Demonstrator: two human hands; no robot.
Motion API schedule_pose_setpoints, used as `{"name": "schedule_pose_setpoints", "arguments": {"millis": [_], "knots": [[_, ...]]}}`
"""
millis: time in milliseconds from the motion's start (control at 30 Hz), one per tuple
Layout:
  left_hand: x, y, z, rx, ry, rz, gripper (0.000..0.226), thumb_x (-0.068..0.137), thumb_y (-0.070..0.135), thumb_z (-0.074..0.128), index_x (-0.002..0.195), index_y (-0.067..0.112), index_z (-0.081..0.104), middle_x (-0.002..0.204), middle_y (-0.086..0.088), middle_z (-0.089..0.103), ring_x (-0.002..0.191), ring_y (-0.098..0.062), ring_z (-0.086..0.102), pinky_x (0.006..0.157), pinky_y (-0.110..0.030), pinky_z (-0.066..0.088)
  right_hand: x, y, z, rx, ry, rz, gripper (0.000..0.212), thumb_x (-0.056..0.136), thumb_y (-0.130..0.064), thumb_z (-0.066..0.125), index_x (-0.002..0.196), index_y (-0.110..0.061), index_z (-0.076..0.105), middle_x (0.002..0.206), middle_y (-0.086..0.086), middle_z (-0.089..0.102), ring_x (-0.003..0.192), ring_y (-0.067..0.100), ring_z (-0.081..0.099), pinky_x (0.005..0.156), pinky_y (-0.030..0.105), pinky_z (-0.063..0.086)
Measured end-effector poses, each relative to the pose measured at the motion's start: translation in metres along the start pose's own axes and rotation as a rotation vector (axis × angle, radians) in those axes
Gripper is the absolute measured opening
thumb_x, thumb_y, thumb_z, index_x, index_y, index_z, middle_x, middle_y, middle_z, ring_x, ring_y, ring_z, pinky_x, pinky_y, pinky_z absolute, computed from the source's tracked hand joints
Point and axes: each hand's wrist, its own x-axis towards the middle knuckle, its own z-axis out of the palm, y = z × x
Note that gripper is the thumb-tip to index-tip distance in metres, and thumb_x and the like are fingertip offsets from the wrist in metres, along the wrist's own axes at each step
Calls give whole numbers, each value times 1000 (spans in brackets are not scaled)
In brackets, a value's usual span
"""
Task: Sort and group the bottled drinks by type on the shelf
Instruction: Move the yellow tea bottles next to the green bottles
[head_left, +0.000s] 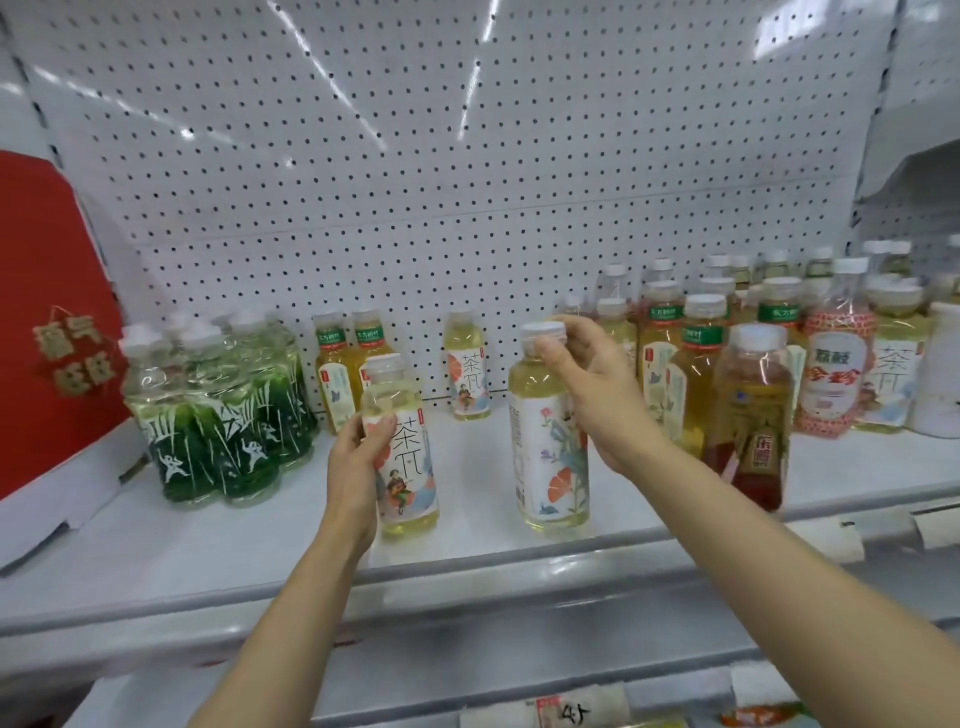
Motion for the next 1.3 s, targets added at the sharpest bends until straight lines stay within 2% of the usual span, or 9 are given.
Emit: {"name": "schedule_pose_setpoints", "arguments": {"millis": [167, 233, 467, 567, 667, 800, 933, 1133, 1300], "knots": [[23, -5, 3, 38, -1, 30, 28, 96, 20, 60, 123, 15, 60, 116, -7, 71, 107, -28, 68, 86, -44, 56, 38, 46, 15, -94, -14, -37, 25, 93, -28, 61, 113, -14, 56, 106, 5, 66, 100, 19, 63, 93, 40, 51], [30, -9, 11, 56, -15, 34, 28, 96, 21, 60, 123, 16, 60, 115, -4, 72, 105, -25, 70, 80, -37, 58, 51, 63, 18, -154, 0, -39, 28, 91, -33, 62, 114, -19, 55, 105, 1, 65, 100, 16, 62, 93, 42, 50], [63, -25, 43, 140, -99, 22, 36, 95, 29, 61, 129, 17, 55, 118, -4, 71, 110, -23, 68, 89, -41, 56, 81, 97, 19, -232, 21, -7, 36, 93, -32, 60, 123, -21, 46, 106, -19, 54, 98, -9, 52, 86, 19, 43], [77, -30, 48, 177, -148, 14, 40, 96, 28, 60, 134, 19, 52, 119, -1, 70, 107, -16, 68, 83, -33, 58, 90, 104, 17, -258, 28, -6, 40, 91, -33, 63, 123, -18, 45, 110, -11, 56, 101, -6, 53, 90, 24, 45], [89, -28, 45, 262, -209, 6, 44, 94, 25, 64, 135, 21, 48, 119, 5, 66, 107, -10, 64, 75, -20, 54, 91, 106, 4, -203, -94, 62, 59, 81, -31, 74, 129, -21, 41, 120, -7, 55, 110, 3, 55, 92, 26, 48], [105, -22, 33, 404, -313, -9, 52, 90, 25, 70, 135, 19, 45, 126, 1, 62, 115, -17, 60, 90, -31, 52, 82, 120, -17, -271, -347, 318, 82, 68, -18, 86, 135, -23, 38, 119, -6, 62, 103, 8, 64, 85, 30, 56], [115, -19, 31, 447, -336, -26, 54, 90, 26, 69, 136, 20, 43, 130, 1, 60, 119, -18, 58, 99, -40, 51, 86, 138, -11, -375, -181, 354, 74, 62, -19, 89, 122, -21, 46, 111, -3, 66, 96, 11, 66, 84, 34, 56], [123, -24, 33, 487, -313, -31, 52, 91, 26, 68, 137, 19, 43, 133, 0, 60, 120, -22, 59, 101, -47, 51, 107, 157, 12, -682, 124, 285, 77, 58, -38, 89, 112, -16, 40, 110, 1, 58, 98, 21, 59, 82, 42, 53], [128, -23, 31, 541, -315, -20, 54, 91, 28, 68, 138, 23, 43, 135, 2, 59, 123, -22, 57, 100, -49, 51, 117, 177, 9, -638, 64, 381, 80, 58, -28, 90, 118, -15, 39, 108, 0, 58, 104, 23, 59, 88, 41, 52]]}}
